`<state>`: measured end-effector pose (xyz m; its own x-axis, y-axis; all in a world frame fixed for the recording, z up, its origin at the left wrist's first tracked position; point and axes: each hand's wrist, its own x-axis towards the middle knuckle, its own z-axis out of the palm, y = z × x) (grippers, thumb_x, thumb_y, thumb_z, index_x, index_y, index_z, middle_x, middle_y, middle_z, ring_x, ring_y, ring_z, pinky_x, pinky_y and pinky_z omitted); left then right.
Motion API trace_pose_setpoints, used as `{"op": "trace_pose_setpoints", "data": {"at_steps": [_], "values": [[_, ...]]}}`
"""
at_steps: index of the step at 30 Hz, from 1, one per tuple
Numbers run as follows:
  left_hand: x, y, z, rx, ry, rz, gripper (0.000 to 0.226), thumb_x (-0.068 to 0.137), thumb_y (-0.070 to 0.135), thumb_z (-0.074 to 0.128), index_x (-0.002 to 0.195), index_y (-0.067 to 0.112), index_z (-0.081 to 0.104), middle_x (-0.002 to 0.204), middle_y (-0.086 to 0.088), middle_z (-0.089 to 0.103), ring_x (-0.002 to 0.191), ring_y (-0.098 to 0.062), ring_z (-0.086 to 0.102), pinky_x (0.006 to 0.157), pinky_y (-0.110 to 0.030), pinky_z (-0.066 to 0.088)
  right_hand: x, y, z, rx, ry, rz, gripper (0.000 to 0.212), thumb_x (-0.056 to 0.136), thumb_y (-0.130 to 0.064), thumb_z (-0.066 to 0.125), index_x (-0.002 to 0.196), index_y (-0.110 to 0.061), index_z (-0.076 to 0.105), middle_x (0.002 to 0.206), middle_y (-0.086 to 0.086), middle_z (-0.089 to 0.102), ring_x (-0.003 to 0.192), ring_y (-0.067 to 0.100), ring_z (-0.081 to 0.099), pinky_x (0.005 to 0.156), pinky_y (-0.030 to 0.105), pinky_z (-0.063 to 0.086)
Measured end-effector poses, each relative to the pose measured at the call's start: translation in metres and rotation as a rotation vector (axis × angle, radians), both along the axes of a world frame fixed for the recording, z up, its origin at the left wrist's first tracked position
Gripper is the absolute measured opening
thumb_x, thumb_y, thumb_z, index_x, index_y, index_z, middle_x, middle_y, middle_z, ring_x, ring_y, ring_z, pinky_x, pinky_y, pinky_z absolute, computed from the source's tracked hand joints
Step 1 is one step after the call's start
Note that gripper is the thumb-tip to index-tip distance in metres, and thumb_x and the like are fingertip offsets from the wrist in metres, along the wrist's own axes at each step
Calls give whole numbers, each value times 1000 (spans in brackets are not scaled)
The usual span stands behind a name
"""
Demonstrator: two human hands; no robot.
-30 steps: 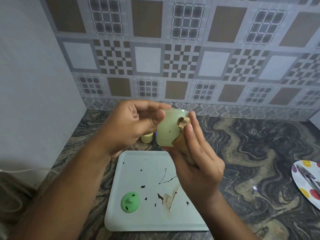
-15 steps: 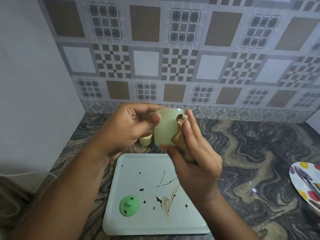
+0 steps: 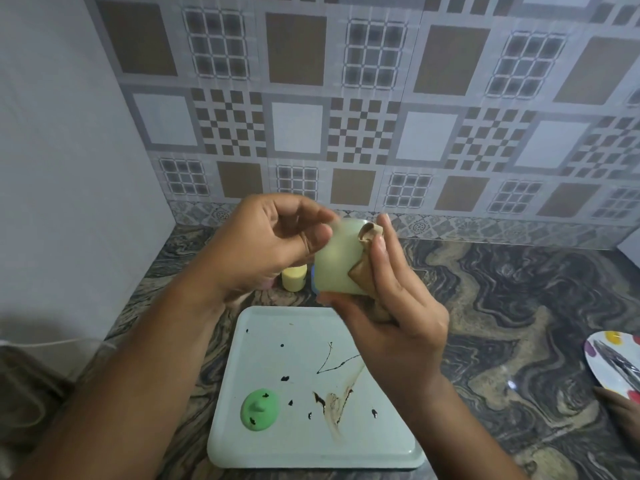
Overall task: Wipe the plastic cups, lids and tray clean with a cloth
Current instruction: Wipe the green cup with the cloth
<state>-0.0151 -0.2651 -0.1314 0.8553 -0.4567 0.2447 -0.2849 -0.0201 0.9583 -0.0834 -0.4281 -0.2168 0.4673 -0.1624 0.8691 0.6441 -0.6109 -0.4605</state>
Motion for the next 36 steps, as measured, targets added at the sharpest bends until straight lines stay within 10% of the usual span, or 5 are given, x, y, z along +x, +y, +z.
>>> {"op": "trace_pose_setpoints", "data": {"at_steps": [9, 16, 21, 27, 36], "values": [[-3, -5, -1, -63, 116, -18, 36, 79, 24, 66, 110, 6, 70, 98, -2, 76, 97, -19, 73, 80, -36, 60, 0, 1, -7, 445, 99, 176, 77, 82, -39, 85, 149, -26, 50, 87, 16, 71, 94, 24, 68, 72, 64, 60], [-6, -7, 7, 66, -126, 70, 23, 75, 36, 72, 92, 21, 75, 80, 9, 73, 82, -12, 70, 82, -39, 61, 3, -2, -2, 84, 0, 15, 83, 79, -30, 89, 143, 0, 48, 137, 28, 60, 127, 38, 63, 100, 52, 57], [-6, -8, 1, -18, 75, -1, 34, 81, 34, 67, 108, 13, 73, 104, -6, 76, 100, -22, 72, 83, -43, 60, 0, 7, -6, 527, 111, 201, 80, 73, -25, 90, 145, -35, 55, 79, 3, 68, 77, 18, 64, 61, 59, 60], [-7, -7, 12, 29, -37, 48, 20, 70, 36, 75, 82, 21, 77, 75, 3, 75, 75, -10, 71, 70, -29, 59, 4, 1, -1, 48, -10, 16, 77, 74, -18, 94, 134, 8, 52, 139, 24, 58, 131, 35, 60, 108, 39, 52], [-6, -5, 3, -103, 113, -11, 31, 76, 20, 69, 106, 11, 70, 95, -4, 76, 91, -21, 74, 73, -34, 60, 7, 1, 3, 327, 94, 124, 82, 77, -25, 89, 148, -20, 49, 134, 22, 65, 117, 38, 69, 92, 56, 59]]}}
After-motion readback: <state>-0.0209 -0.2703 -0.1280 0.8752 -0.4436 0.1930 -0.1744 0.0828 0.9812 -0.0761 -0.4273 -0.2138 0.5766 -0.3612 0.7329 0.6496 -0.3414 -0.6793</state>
